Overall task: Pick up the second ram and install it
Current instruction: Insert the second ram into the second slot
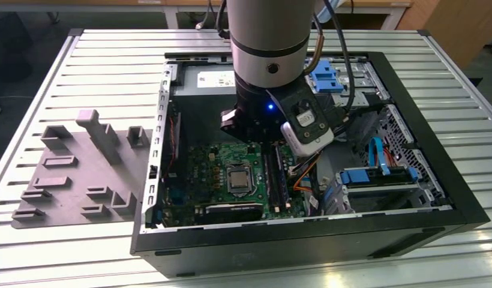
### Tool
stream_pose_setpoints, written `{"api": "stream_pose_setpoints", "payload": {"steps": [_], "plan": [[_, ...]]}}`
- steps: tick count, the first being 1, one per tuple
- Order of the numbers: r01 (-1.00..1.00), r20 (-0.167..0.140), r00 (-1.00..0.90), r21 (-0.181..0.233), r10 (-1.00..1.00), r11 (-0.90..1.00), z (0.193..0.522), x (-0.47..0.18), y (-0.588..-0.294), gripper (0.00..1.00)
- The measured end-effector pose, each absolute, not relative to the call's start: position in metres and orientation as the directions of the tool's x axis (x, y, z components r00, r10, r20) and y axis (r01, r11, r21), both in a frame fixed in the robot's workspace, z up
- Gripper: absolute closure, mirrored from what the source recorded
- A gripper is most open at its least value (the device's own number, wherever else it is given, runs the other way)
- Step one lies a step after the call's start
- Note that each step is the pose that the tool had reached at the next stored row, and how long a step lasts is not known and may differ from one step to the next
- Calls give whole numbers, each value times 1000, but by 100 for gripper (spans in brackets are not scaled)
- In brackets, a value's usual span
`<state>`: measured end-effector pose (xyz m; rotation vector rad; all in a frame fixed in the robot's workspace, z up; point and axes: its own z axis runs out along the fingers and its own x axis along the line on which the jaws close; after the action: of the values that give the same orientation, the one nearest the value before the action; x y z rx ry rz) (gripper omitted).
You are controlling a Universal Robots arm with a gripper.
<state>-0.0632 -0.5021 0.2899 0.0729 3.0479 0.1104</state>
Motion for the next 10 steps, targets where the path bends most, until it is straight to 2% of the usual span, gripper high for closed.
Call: {"api": "stream_pose_setpoints", "payload": {"steps": [10], "plan": [[44,-89,-995,74,51,996,288,-58,-502,89]]}}
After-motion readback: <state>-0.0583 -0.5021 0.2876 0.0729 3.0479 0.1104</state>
